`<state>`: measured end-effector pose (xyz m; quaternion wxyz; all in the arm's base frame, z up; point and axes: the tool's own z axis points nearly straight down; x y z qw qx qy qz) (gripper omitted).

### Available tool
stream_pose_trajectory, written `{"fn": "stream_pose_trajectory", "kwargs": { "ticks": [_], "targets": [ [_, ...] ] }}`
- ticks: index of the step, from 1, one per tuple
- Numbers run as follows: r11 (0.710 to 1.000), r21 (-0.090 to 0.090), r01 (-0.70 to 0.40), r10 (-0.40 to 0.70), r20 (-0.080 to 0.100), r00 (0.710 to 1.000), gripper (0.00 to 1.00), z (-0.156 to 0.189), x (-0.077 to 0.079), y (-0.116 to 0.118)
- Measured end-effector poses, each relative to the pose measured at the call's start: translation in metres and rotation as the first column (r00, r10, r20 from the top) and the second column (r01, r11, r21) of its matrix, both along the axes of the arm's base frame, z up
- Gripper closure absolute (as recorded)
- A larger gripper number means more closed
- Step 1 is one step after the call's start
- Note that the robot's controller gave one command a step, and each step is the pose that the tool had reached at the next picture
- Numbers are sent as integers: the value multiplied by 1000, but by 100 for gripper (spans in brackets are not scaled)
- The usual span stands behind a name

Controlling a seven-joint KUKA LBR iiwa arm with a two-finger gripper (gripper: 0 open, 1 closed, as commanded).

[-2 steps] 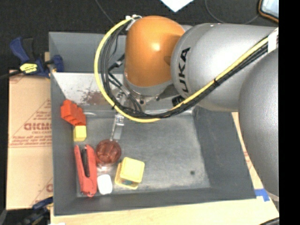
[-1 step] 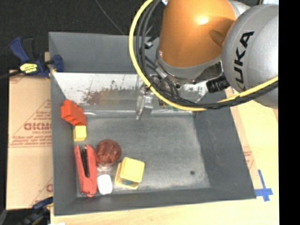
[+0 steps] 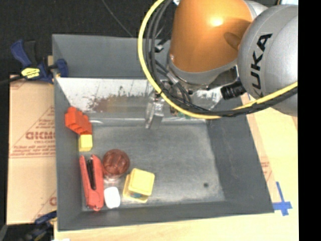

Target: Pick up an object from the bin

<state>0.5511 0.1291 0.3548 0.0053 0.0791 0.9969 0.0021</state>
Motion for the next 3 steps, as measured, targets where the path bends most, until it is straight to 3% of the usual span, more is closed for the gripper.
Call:
{"fn": "stream_pose_trajectory", "kwargs": {
  "ticks": [1,2,3],
  "targets": [
    [987,3,158,-158,0,987,100,-28,-17,15],
    [1000,-1,9,-9,3,1000,100,-19,-28,-16],
    [993,2,114,-114,-1,993,100,-49,-61,-2]
  ]
}}
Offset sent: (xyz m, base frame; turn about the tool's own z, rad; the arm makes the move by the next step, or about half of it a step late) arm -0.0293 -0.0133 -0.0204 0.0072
